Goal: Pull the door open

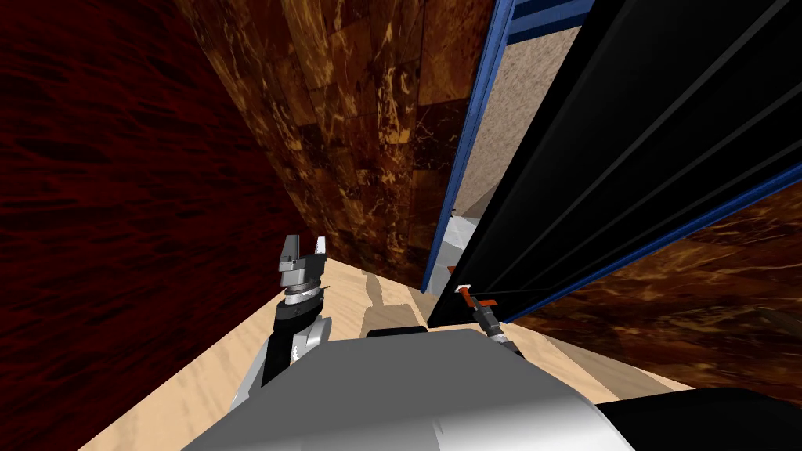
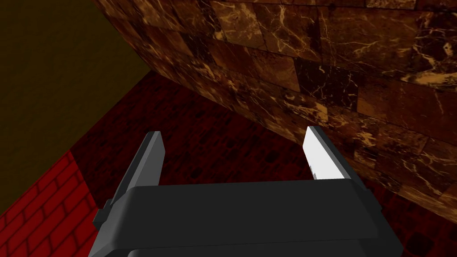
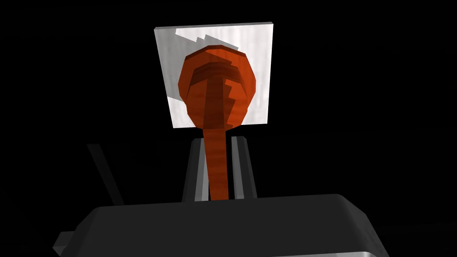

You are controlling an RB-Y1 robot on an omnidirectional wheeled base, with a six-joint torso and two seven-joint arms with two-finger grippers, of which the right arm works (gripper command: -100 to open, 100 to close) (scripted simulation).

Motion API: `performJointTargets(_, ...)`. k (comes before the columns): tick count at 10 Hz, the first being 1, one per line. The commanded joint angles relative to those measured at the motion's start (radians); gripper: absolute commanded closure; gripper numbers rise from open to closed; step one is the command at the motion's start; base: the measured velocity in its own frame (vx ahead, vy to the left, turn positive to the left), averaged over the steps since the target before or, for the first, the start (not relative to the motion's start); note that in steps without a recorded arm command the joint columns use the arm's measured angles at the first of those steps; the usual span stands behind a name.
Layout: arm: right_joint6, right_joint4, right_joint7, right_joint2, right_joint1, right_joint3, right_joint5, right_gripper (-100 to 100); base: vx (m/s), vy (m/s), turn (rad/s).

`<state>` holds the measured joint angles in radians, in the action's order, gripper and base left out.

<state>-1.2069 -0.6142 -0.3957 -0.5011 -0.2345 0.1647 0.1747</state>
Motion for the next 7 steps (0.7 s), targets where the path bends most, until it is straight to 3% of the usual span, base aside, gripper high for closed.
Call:
performJointTargets(1, -0.030, 0.026, -0.007, -0.006, 0.003, 0.003, 0.000, 100, -0.166, -0.057, 0.111)
performJointTargets(2, -0.044, 0.032, -0.012, -0.010, -0.001, 0.007, -0.001, 100, -0.184, -0.051, 0.134)
performJointTargets(3, -0.029, 0.020, -0.007, -0.005, -0.002, 0.007, -0.002, 100, -0.086, -0.023, 0.034)
performJointTargets(7, 0.017, 0.046, 0.011, 0.014, 0.065, 0.011, 0.009, 100, -0.227, -0.058, 0.159)
